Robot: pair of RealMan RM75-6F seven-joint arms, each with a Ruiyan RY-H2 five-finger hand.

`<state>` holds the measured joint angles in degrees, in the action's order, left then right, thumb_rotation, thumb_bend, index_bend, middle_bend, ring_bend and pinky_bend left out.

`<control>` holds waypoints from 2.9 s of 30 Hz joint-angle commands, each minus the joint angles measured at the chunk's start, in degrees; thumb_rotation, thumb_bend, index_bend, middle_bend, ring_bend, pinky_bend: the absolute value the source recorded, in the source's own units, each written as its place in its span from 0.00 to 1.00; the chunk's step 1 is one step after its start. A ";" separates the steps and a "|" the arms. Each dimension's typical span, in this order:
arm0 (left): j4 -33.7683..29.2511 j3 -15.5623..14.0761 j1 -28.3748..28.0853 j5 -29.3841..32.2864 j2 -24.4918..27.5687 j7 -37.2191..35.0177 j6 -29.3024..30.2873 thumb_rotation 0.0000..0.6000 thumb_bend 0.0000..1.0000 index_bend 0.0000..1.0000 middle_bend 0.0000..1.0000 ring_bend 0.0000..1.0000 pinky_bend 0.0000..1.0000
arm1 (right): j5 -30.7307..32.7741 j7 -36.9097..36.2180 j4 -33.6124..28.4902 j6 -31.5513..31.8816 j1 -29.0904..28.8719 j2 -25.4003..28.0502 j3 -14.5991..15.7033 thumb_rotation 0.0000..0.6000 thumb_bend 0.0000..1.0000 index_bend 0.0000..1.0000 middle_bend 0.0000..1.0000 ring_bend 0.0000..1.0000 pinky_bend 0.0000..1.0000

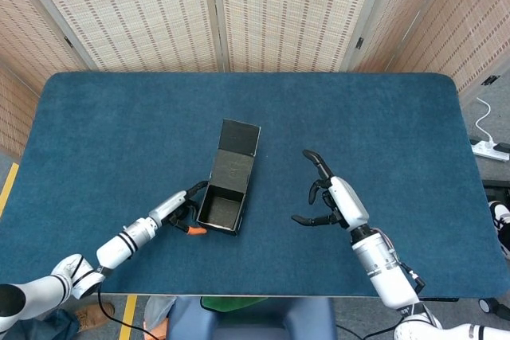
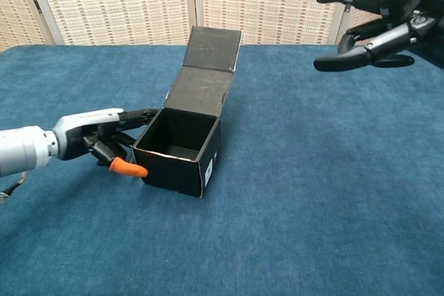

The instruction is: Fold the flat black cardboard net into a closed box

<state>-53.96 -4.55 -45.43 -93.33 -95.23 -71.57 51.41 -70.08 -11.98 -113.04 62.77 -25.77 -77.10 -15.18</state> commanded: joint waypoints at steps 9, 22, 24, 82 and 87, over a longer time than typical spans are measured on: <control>3.22 0.73 -1.71 1.10 -2.80 -3.35 -1.87 1.00 0.21 0.00 0.00 0.63 0.90 | 0.65 -2.15 2.01 -0.93 -0.32 -0.63 1.09 1.00 0.00 0.00 0.01 0.59 1.00; 4.47 1.97 0.40 2.43 -5.10 -5.18 2.75 1.00 0.22 0.50 0.51 0.67 0.90 | 12.88 -1.50 7.34 -8.57 -3.89 -2.44 0.55 1.00 0.00 0.00 0.05 0.61 1.00; 4.13 2.32 0.96 2.74 -4.57 -4.11 3.82 1.00 0.22 0.53 0.54 0.67 0.90 | 14.96 -0.93 8.69 -9.84 -4.89 -3.11 0.25 1.00 0.00 0.00 0.06 0.61 1.00; -19.81 7.84 5.39 21.03 6.76 35.20 -6.52 1.00 0.22 0.25 0.36 0.78 0.93 | 36.58 30.32 20.87 -3.71 -40.26 -24.68 -0.03 1.00 0.00 0.07 0.27 0.75 1.00; -20.89 8.22 5.32 22.80 8.24 40.84 -7.58 1.00 0.20 0.01 0.22 0.77 0.93 | 34.07 32.39 21.95 -1.87 -39.76 -26.54 0.20 1.00 0.00 0.08 0.28 0.75 1.00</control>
<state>-74.20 3.42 -40.01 -71.52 -87.79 -32.82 44.35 -35.49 19.80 -91.51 60.46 -65.72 -103.05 -15.10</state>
